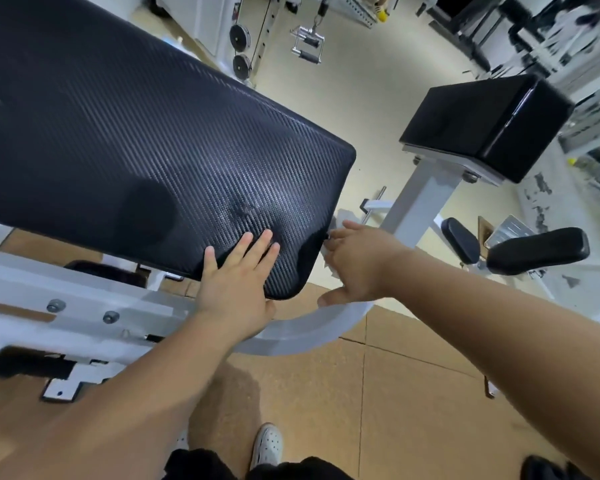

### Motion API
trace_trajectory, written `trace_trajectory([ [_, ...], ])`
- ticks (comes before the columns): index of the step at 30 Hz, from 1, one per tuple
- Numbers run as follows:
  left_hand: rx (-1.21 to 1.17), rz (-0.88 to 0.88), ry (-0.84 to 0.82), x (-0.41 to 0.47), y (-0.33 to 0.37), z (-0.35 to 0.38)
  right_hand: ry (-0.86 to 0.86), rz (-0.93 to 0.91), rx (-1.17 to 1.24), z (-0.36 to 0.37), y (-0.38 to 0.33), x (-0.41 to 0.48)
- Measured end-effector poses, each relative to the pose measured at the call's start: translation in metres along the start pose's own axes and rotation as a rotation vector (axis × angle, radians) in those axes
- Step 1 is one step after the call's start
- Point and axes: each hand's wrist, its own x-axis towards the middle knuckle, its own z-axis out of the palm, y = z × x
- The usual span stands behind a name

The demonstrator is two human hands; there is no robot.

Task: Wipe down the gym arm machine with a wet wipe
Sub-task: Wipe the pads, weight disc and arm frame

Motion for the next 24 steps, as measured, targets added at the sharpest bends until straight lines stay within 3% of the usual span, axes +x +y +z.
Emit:
trace_trajectory([
  [6, 0.009, 0.02, -0.018, 0.002, -0.003, 0.002, -0.016, 0.017, -0.089, -0.004, -0.024, -0.029],
  [13, -0.035, 0.006, -0.002, 0.004, -0.005, -0.001, -0.156, 0.203, -0.265, -0.003, -0.052, 0.008],
  [16, -0.035, 0.012, -0.005, 0.003, -0.007, -0.002, 0.06, 0.111, -0.228, 0.007, -0.049, -0.013],
  [20, -0.032, 0.011, -0.009, 0.003, -0.006, -0.002, 0.686, 0.077, 0.018, 0.053, -0.033, -0.047],
  [24, 0.0, 0.006, 0.008, 0.004, -0.004, 0.001, 0.869, 0.189, 0.162, 0.099, -0.035, -0.07],
])
